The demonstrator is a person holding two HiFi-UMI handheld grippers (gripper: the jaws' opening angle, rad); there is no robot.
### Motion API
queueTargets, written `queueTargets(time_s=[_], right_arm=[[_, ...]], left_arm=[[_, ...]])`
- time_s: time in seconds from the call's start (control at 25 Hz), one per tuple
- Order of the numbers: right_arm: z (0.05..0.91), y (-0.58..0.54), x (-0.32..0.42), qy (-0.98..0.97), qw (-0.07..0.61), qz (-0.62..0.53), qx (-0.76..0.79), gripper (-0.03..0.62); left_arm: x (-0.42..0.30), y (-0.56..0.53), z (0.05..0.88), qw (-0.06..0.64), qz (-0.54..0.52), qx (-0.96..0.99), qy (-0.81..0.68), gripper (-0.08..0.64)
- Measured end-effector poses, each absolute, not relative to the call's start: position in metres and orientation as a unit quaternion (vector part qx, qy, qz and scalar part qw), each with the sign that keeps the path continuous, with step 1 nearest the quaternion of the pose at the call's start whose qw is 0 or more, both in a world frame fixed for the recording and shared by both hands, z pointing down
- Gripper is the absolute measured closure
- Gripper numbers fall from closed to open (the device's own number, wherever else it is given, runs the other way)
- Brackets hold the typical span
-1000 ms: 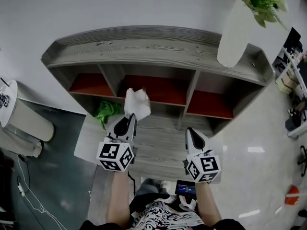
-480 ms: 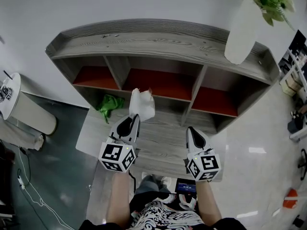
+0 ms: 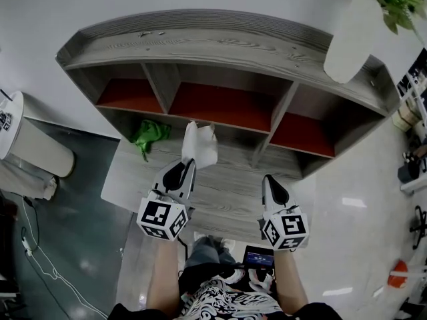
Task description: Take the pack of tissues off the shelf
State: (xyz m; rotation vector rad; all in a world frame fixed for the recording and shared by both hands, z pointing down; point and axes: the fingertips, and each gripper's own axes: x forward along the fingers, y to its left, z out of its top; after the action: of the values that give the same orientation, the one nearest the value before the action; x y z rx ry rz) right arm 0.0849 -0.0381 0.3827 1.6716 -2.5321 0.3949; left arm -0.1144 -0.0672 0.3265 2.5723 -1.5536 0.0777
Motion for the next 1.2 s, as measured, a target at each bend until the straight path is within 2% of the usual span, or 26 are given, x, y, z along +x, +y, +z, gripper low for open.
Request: queueTargets(time_s=[1.2], right_arm=[[0.471,-0.030,0.085,-0.810,0.106,0.195,0.542,0.588]], left_arm=[[-0.104,-0.058,0.439,0.152,0.083,0.859,-0.482,0.523]])
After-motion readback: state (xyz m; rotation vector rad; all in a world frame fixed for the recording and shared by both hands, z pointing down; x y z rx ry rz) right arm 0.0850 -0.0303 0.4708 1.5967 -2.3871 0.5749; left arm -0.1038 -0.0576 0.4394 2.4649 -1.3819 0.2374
